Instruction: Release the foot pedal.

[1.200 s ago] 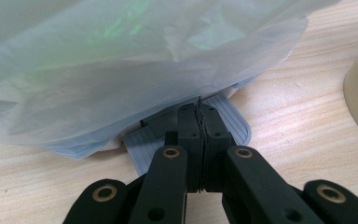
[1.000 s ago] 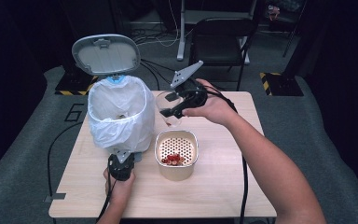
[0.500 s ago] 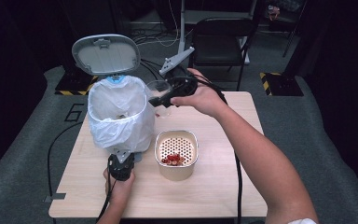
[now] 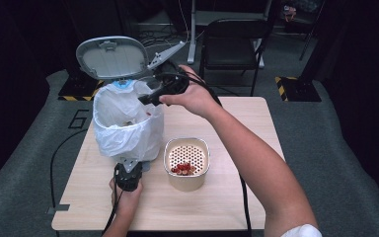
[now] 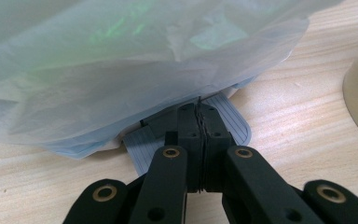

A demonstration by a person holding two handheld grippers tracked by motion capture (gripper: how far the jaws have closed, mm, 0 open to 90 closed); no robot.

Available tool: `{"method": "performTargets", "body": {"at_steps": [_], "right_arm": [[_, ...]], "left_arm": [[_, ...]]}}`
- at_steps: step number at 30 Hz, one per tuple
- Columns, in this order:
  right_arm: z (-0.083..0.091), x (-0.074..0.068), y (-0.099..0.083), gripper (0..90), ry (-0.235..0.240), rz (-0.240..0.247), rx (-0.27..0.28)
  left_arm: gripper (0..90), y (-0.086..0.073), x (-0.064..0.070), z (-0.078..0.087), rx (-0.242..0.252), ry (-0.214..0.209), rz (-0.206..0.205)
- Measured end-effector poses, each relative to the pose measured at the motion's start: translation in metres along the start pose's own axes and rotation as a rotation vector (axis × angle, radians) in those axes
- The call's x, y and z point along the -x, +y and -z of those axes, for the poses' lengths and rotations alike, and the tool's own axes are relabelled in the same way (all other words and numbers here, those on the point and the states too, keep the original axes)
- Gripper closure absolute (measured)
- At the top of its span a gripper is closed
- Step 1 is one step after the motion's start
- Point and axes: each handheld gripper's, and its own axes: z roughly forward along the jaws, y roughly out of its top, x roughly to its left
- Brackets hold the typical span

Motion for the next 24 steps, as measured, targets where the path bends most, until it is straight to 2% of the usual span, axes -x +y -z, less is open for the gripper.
{"method": "performTargets", "body": {"at_steps": [9,18,24], "right_arm": [[-0.023,-0.004,0.015,39.2,-0.006,-0.004,0.011],[-0.047,-0.005,0.024,39.0,-0.040,-0.017,0.025],[-0.063,-0.003,0.026,38.9,-0.062,-0.029,0.011]], "left_arm": [[88.9,0.000,0.000,0.000,0.003,-0.003,0.003],[88.9,0.000,-0.001,0.000,0.002,-0.002,0.002],[88.9,0.000,0.000,0.000,0.000,-0.006,0.007]]}}
